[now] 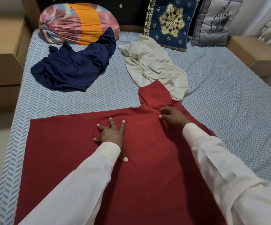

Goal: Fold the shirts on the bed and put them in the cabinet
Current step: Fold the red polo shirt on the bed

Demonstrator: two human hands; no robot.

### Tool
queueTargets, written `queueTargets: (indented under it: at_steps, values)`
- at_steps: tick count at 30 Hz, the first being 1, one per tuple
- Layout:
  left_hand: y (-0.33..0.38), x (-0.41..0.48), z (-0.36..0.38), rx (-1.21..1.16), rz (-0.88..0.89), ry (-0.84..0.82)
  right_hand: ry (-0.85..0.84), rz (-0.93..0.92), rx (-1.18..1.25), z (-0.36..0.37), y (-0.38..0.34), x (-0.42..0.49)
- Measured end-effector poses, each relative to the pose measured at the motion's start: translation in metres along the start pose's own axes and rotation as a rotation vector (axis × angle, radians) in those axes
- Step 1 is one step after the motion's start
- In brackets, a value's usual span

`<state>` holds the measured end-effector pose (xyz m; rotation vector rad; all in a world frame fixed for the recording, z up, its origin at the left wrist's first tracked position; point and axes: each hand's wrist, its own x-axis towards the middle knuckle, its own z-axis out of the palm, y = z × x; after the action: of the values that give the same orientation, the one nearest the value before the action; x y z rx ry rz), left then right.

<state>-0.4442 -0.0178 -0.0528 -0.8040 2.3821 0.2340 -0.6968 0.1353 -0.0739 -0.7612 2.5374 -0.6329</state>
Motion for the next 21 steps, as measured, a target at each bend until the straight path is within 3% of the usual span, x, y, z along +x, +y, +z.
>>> queueTargets:
  at_steps: [5, 9, 12, 14, 17, 19, 21]
  values:
    - [-0.003, -0.002, 0.005, -0.010, 0.010, 0.042, 0.109, 0.125, -0.306, -0.018, 0.026, -0.006]
    - [-0.007, -0.012, 0.014, -0.047, 0.004, 0.133, 0.384, 0.073, -0.086, -0.015, 0.046, -0.081]
    - [-0.007, -0.024, 0.026, -0.080, -0.026, 0.186, 0.619, 0.262, 0.104, -0.024, 0.077, -0.147]
    - [-0.007, -0.032, 0.034, -0.081, -0.060, 0.228, 0.682, 0.467, 0.199, -0.031, 0.114, -0.190]
    - [0.002, -0.053, 0.047, 0.016, -0.008, 0.377, 0.513, 0.681, 0.281, -0.040, 0.166, -0.241]
    - [0.014, -0.071, 0.065, 0.011, 0.135, 0.485, 0.351, 0.648, 0.381, -0.042, 0.176, -0.262]
    - [0.030, -0.094, 0.089, -0.064, 0.301, 0.490, 0.272, 0.596, 0.441, -0.041, 0.166, -0.276]
